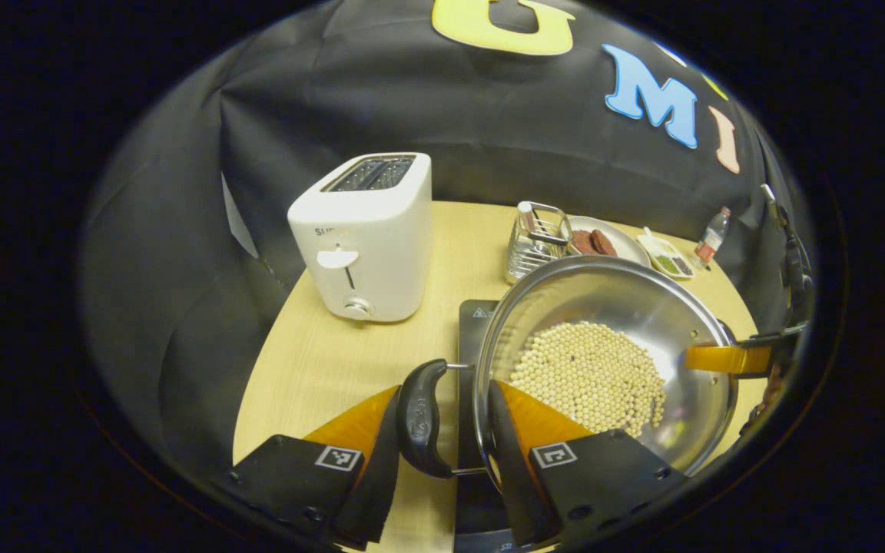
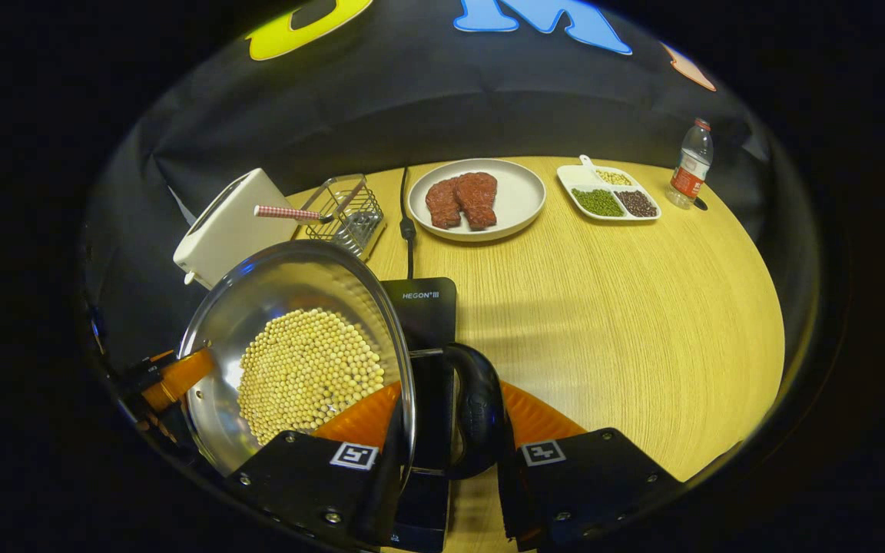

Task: First push the handle of the pot to place it horizontally, then grasp the pot with both hands and set it on the induction cooktop.

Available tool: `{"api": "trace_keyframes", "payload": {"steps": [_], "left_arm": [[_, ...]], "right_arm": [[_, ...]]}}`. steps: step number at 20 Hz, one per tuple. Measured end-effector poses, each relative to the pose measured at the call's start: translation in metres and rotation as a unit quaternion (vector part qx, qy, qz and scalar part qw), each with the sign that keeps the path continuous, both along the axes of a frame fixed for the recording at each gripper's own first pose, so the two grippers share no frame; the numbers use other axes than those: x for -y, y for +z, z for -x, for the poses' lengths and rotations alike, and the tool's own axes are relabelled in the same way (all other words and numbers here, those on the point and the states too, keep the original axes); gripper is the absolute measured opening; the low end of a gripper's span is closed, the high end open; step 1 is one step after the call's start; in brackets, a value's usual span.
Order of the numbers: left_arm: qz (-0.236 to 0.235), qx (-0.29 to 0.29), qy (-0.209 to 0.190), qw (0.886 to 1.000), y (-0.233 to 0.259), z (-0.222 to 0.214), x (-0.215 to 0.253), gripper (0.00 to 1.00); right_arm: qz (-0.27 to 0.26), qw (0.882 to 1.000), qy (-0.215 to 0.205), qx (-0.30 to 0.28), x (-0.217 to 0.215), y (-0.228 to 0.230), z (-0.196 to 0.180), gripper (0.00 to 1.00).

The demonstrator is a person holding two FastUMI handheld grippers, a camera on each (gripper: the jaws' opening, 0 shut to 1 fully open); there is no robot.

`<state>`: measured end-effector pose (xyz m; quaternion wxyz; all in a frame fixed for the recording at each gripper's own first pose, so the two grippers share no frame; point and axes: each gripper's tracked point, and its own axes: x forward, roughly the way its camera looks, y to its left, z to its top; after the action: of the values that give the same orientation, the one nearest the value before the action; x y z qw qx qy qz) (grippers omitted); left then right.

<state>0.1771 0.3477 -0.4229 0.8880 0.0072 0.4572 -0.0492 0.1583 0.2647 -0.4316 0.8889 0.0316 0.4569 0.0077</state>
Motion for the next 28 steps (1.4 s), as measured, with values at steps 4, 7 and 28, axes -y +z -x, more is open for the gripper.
{"api": "trace_keyframes", "payload": {"steps": [4, 7, 28], "left_arm": [[-0.022, 0.061, 0.034, 0.997, 0.036, -0.009, -0.014, 0.84], [-0.029, 0.122, 0.056, 0.991, 0.087, -0.011, -0.004, 0.84], [0.036, 0.426, 0.018, 0.904, 0.429, 0.106, 0.362, 0.84]], "right_arm": [[0.005, 0.998, 0.03, 0.06, 0.0, 0.029, -0.011, 0.74], [-0.006, 0.991, 0.031, 0.132, 0.013, 0.08, -0.015, 0.94], [0.016, 0.915, -0.024, 0.402, 0.225, 0.373, 0.095, 0.93]]}}
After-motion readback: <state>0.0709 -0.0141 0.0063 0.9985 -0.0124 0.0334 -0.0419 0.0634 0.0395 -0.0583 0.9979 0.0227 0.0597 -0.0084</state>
